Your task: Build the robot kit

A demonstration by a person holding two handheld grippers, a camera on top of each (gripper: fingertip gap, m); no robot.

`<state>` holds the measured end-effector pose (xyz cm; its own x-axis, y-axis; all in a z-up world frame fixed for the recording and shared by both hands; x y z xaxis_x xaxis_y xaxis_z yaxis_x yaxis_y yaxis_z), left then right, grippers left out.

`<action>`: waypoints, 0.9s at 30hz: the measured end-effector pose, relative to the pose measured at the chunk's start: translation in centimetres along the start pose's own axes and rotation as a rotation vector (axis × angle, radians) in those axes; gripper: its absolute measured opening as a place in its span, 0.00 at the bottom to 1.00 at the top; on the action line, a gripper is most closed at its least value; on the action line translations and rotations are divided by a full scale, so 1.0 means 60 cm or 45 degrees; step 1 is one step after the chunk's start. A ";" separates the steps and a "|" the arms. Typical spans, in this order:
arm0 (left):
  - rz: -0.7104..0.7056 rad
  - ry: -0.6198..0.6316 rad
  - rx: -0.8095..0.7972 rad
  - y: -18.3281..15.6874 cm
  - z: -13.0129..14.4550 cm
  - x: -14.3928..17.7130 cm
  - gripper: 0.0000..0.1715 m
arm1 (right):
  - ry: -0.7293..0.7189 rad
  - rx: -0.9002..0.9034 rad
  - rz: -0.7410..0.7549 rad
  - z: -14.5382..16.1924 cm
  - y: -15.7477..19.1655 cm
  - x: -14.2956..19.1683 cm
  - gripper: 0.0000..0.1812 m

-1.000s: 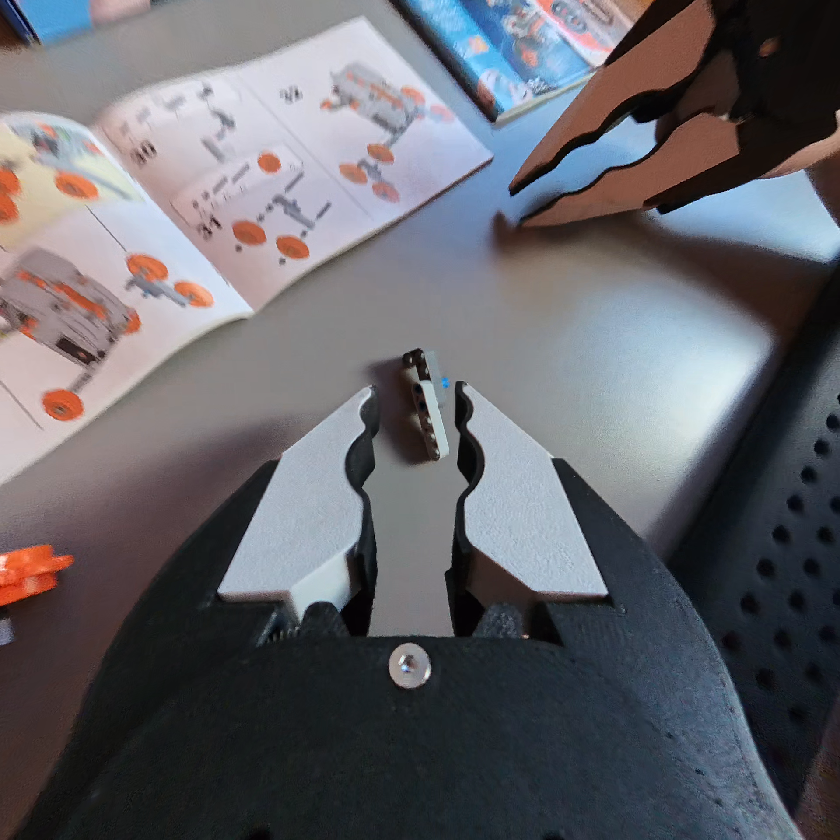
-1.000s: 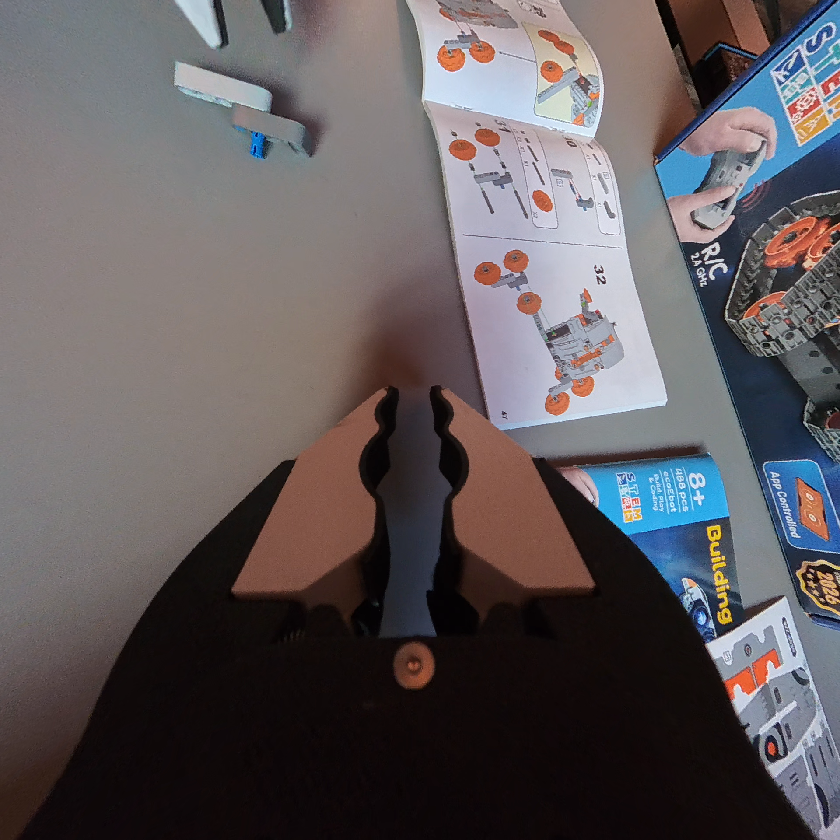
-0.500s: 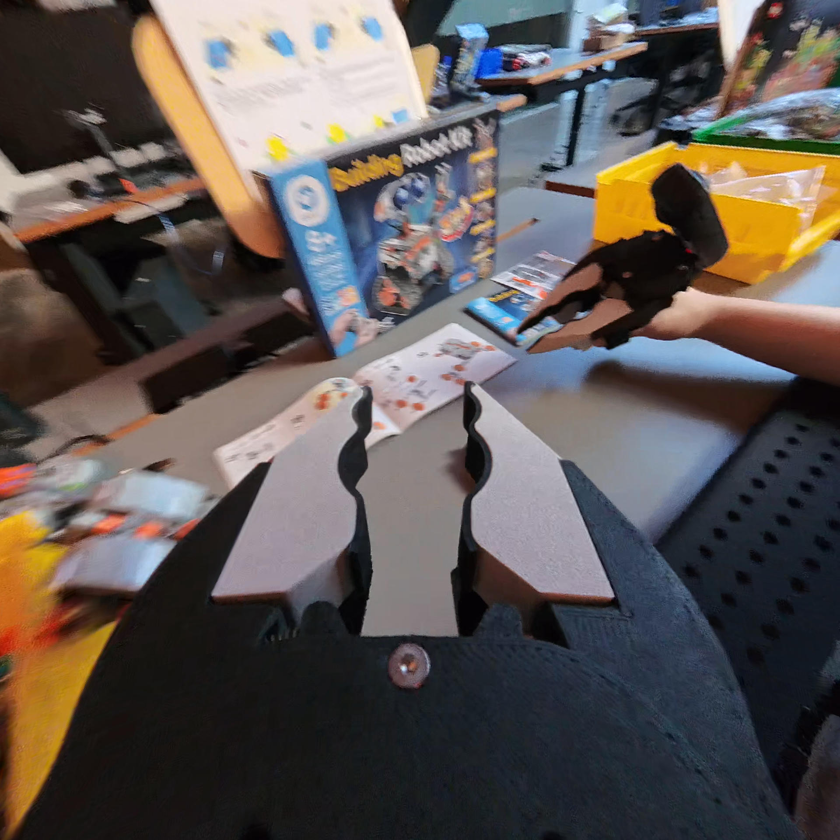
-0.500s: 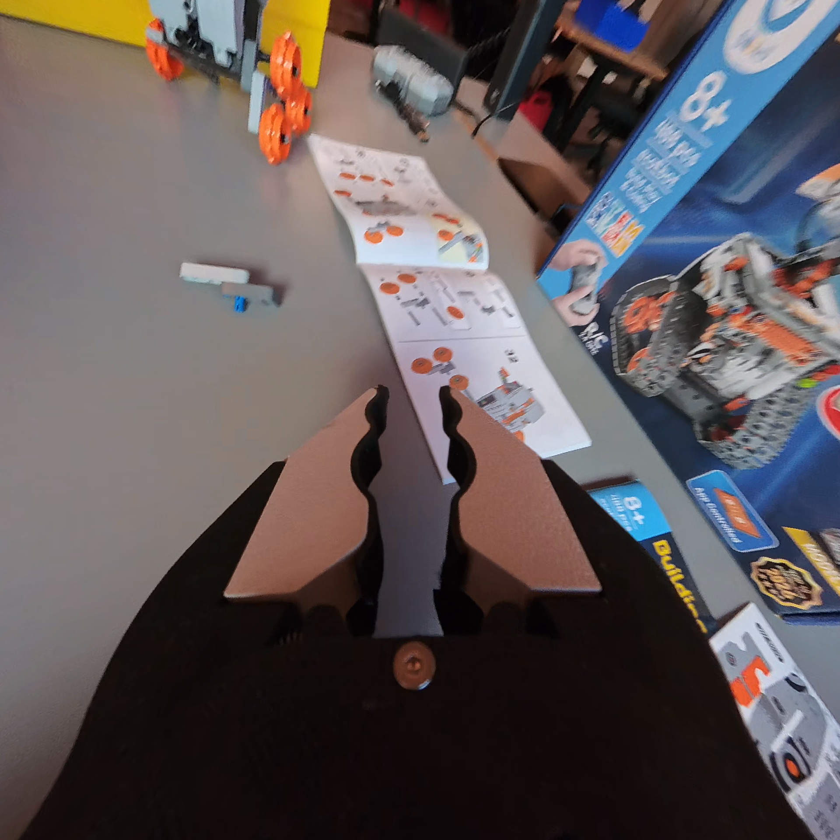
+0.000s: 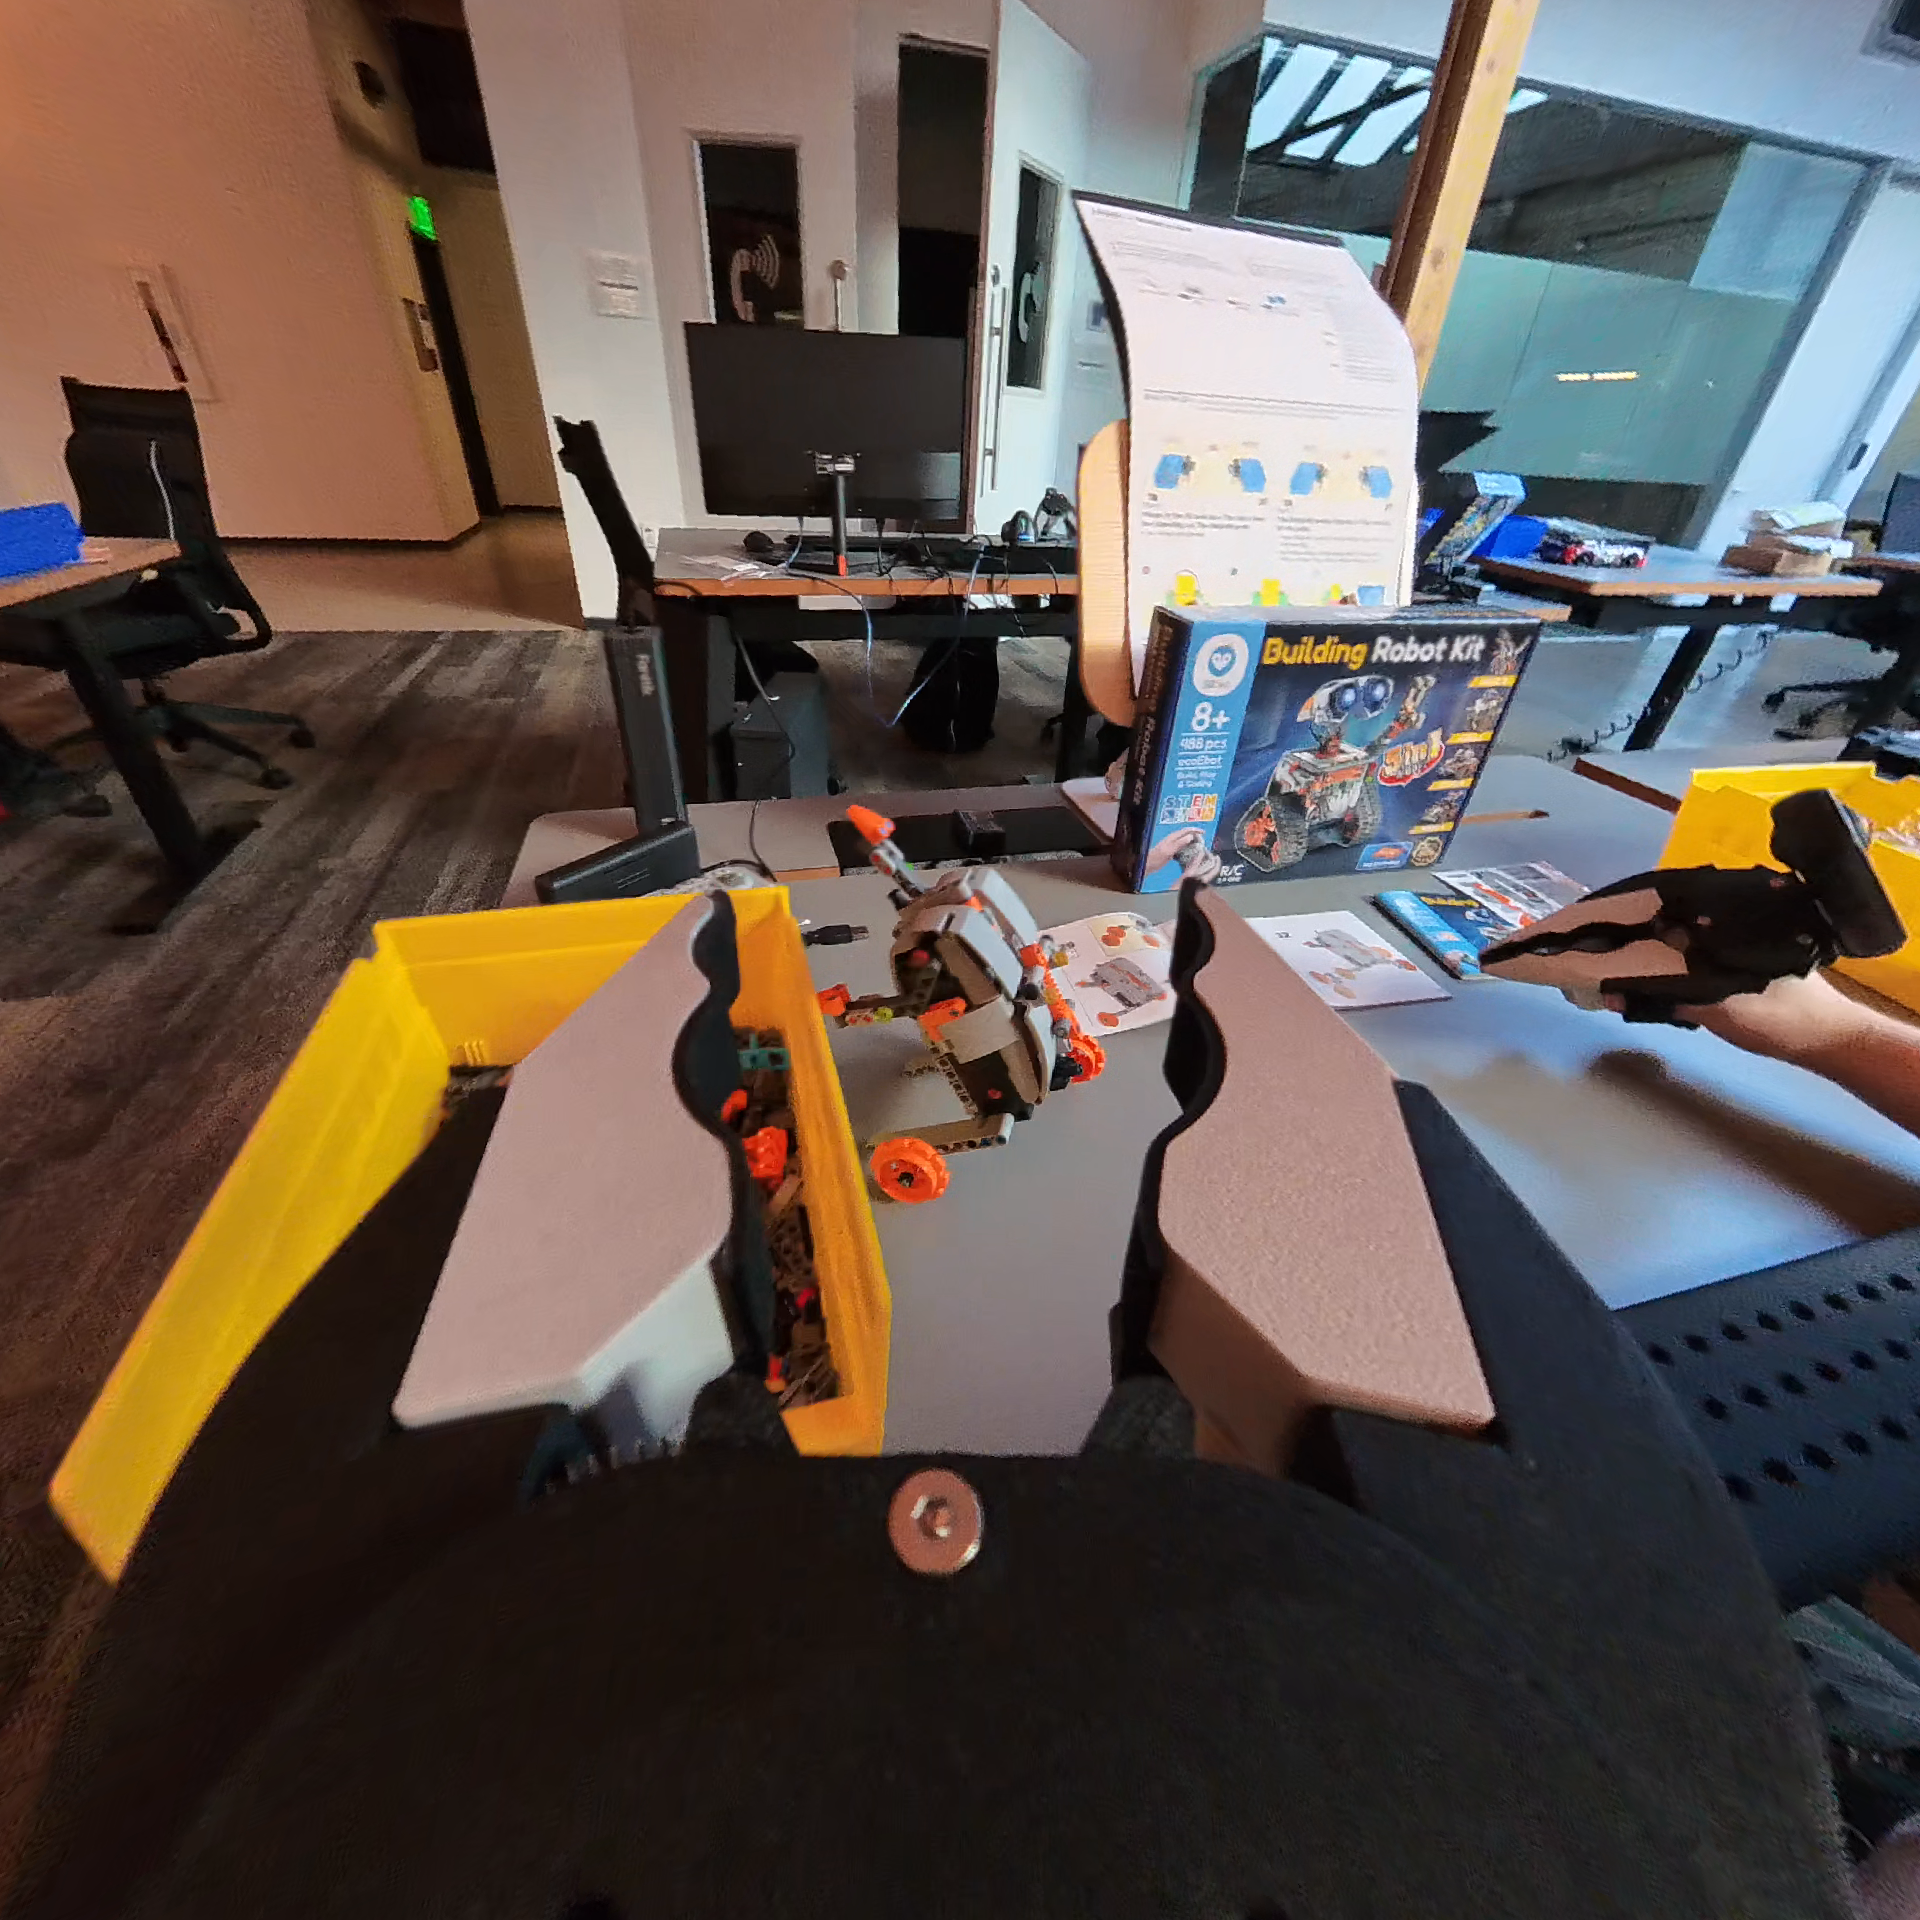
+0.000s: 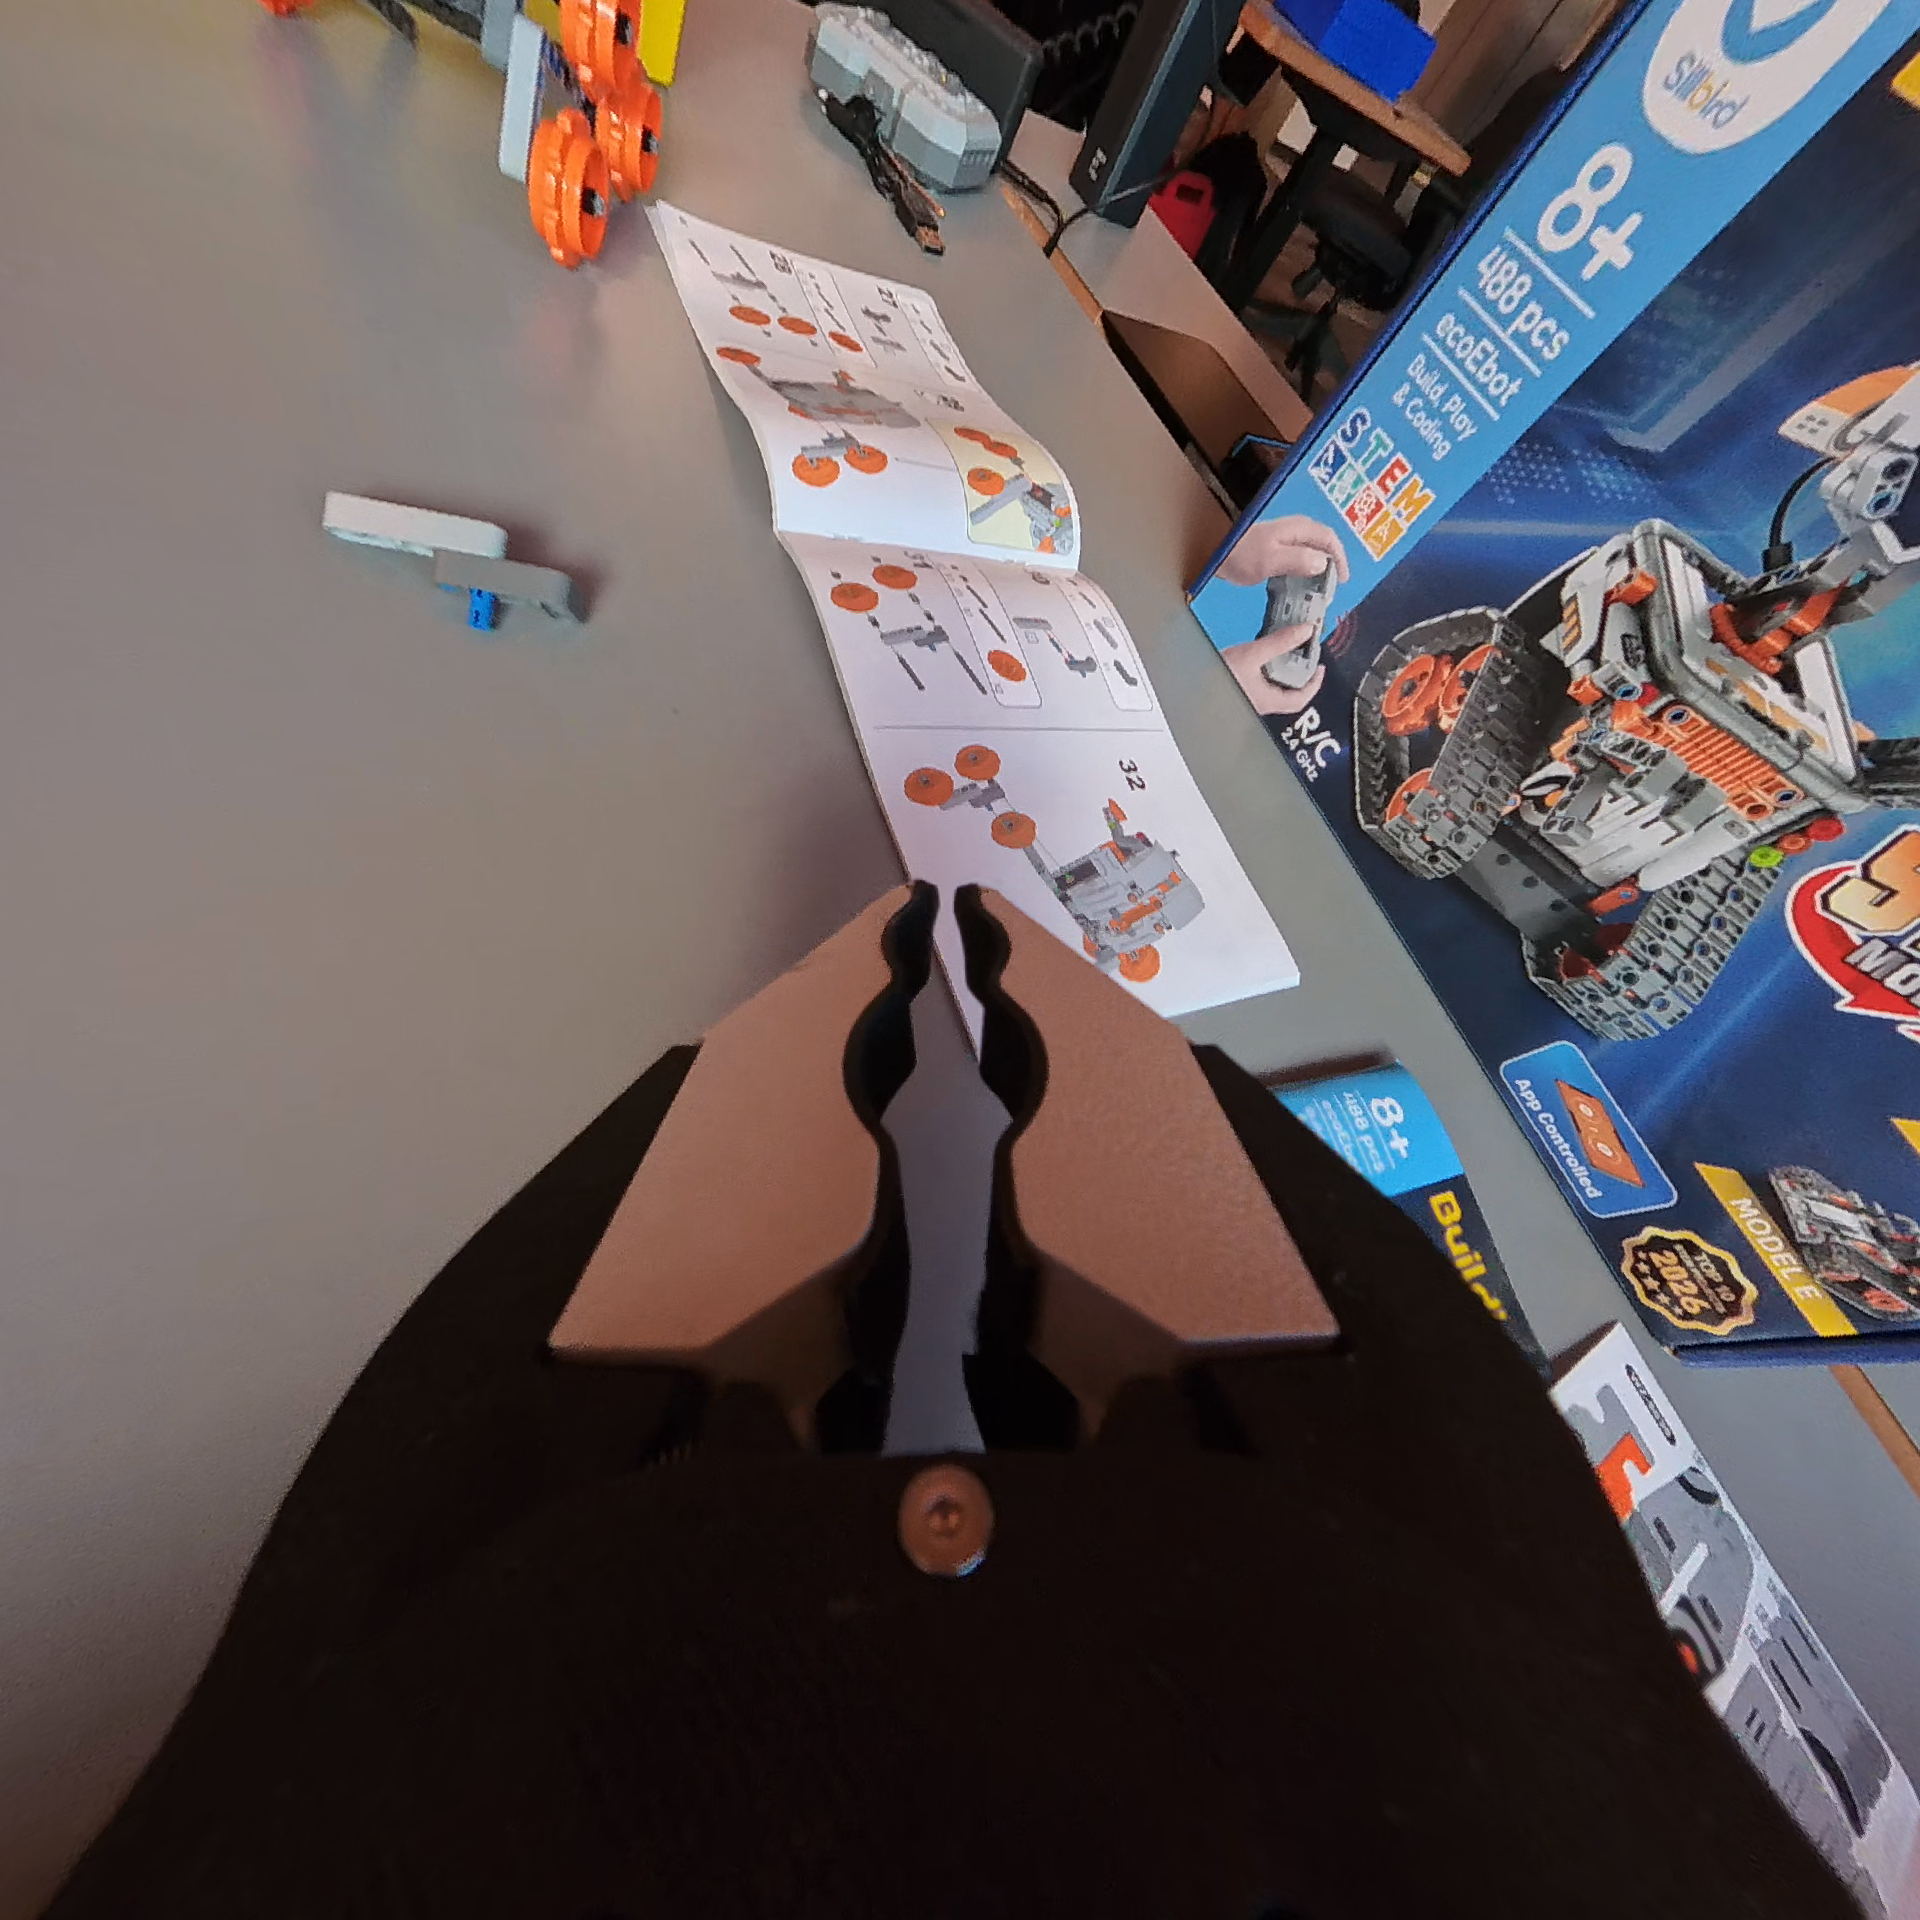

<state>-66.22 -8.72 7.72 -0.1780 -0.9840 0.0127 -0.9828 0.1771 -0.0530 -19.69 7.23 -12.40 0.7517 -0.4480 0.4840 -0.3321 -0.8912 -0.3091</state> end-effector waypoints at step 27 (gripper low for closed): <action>-0.043 1.119 -0.466 0.267 0.214 -0.106 0.11 | 0.326 0.093 0.154 0.066 -0.011 -0.035 0.00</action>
<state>-80.20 0.10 -6.02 0.0231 -0.6465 0.7626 -0.9162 0.2916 0.2750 -18.83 9.05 -16.45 0.5376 -0.5623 0.6283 -0.3613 -0.8269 -0.4309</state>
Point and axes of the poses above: each gripper's, where its closed fingertips meet, x back along the fingers, z out of its underside, y = z × x across the jaws, the point moved 2 cm from there along x, back along the fingers, and after that the axes turned 12 degrees about -z, right-handed, at the moved point
